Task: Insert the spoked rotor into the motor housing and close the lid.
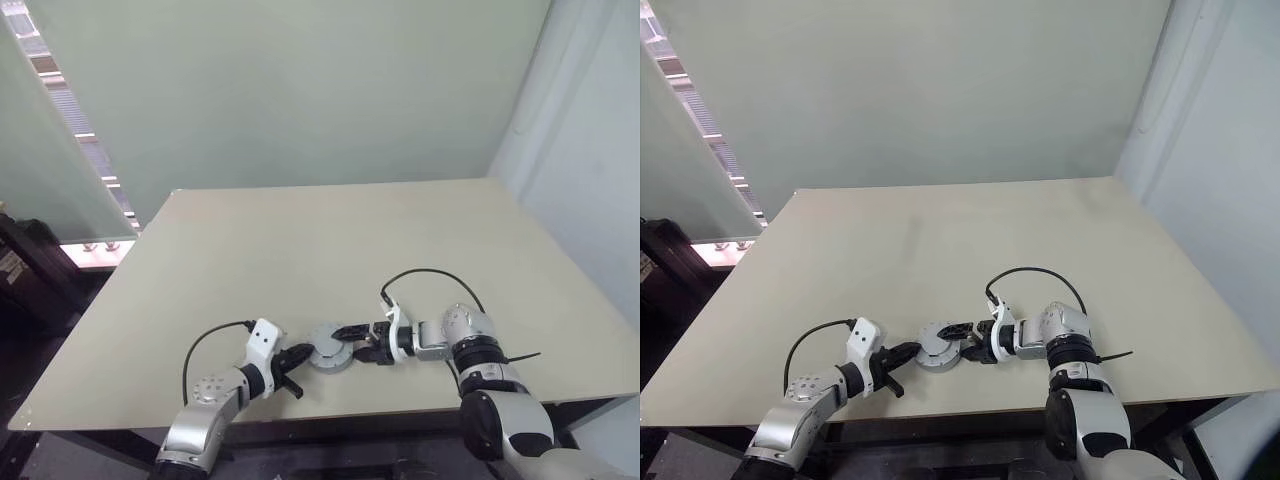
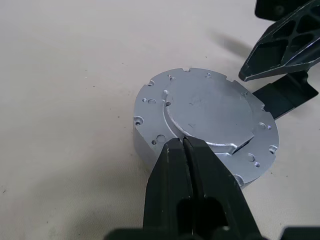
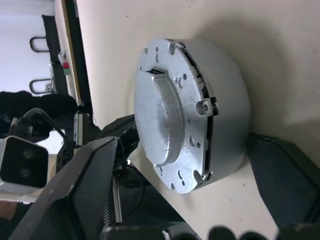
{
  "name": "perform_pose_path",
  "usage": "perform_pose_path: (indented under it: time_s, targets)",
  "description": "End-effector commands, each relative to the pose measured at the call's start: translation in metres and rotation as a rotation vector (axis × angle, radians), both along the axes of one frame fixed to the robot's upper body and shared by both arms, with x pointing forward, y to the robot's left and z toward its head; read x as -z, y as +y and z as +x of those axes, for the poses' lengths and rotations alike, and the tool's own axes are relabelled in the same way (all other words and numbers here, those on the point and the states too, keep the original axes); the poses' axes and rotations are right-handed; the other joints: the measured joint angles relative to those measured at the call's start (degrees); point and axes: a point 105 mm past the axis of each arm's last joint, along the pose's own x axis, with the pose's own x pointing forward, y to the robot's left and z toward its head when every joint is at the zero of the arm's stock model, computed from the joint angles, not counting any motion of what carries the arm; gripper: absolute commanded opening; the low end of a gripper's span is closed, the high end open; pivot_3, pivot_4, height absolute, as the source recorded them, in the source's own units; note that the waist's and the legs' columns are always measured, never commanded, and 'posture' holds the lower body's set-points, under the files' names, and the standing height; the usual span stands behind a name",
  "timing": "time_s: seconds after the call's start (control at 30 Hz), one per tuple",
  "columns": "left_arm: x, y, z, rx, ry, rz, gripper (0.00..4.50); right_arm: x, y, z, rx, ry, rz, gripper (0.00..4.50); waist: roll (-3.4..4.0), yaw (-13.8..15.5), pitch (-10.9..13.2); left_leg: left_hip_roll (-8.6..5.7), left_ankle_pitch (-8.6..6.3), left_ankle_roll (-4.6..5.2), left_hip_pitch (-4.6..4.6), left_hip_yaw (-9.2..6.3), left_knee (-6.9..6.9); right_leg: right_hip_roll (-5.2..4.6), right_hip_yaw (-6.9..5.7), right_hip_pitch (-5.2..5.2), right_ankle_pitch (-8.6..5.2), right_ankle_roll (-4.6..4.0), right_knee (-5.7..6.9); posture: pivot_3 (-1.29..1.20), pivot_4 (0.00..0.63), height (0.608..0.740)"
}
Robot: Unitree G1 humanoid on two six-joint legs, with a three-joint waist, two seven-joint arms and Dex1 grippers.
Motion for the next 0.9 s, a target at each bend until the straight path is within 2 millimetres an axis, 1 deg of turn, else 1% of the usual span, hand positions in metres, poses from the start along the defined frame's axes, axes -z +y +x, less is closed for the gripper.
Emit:
perform_pose_path:
  time_s: [0.03,0.13,0.2,0.27,0.33,0.53,0.7,0.73,0.8,0.9]
  targets:
    - [0.003,-0.009,-0.001,0.029,0.012,-0.002,0.0,-0.007,0.014,0.0,-0.005,-0.001,0.057,3.15,0.0,0.0,0.0,0.01,0.0,0.0,0.0,0.0,0.0,0.0,0.0,0.0,0.0,0.0,0.0,0.0,0.0,0.74]
    - [0.003,-0.009,-0.001,0.027,0.012,-0.002,0.0,-0.006,0.014,-0.001,-0.001,0.007,0.055,2.21,0.03,-0.07,-0.02,0.02,0.0,0.0,-0.01,0.02,-0.01,0.01,0.01,-0.02,0.0,0.0,0.01,0.0,0.0,0.74]
    - [0.003,-0.009,-0.001,0.026,0.012,-0.003,0.0,-0.005,0.014,-0.001,0.001,0.012,0.053,1.87,0.06,-0.09,-0.04,0.05,0.0,0.01,0.03,0.04,-0.01,0.05,0.01,-0.01,0.0,0.0,0.02,0.0,0.0,0.74]
    - [0.002,-0.009,0.0,0.025,0.01,-0.008,0.0,-0.004,0.013,-0.002,0.003,0.016,0.05,1.34,0.1,-0.09,-0.07,0.06,0.0,0.01,0.02,0.05,-0.03,0.06,0.02,-0.04,0.0,0.0,0.03,0.0,0.0,0.74]
    - [0.001,-0.009,0.0,0.025,0.007,-0.013,0.0,-0.002,0.013,-0.002,0.004,0.019,0.047,1.24,0.12,-0.09,-0.1,0.08,0.0,0.01,0.06,0.05,-0.06,0.07,0.02,-0.02,0.0,0.0,0.04,0.0,0.0,0.74]
    - [-0.002,-0.009,0.003,0.013,-0.005,-0.034,0.0,0.001,0.011,-0.003,0.013,0.023,0.035,1.24,0.16,-0.09,-0.12,0.1,0.0,0.01,0.06,0.06,-0.06,0.1,0.02,-0.04,0.0,0.0,0.06,0.0,0.0,0.74]
    - [-0.009,-0.001,0.008,-0.038,-0.002,-0.083,0.0,0.003,0.01,-0.004,0.027,0.028,0.04,1.24,0.16,-0.09,-0.12,0.11,0.0,0.01,0.06,0.07,-0.04,0.1,0.02,-0.04,0.0,0.0,0.06,0.0,0.0,0.74]
    - [-0.013,0.002,0.007,-0.038,0.009,-0.105,0.37,0.004,0.009,-0.004,0.031,0.029,0.04,1.24,0.16,-0.1,-0.12,0.11,0.0,0.01,0.05,0.07,-0.04,0.1,0.02,-0.04,0.0,0.0,0.06,0.0,0.0,0.74]
    - [-0.025,0.012,0.011,-0.087,-0.003,-0.154,0.81,0.005,0.009,-0.004,0.038,0.03,0.038,1.24,0.15,-0.26,-0.12,0.13,0.0,0.01,0.03,0.07,-0.03,0.11,0.02,-0.06,0.0,0.0,0.08,0.0,0.0,0.74]
    - [-0.041,0.033,0.013,-0.147,-0.01,-0.221,1.84,0.006,0.008,-0.004,0.046,0.03,0.035,1.24,0.11,-0.97,-0.13,0.16,0.0,0.01,0.01,0.06,-0.08,0.12,0.01,-0.12,0.01,0.01,0.08,0.0,0.0,0.74]
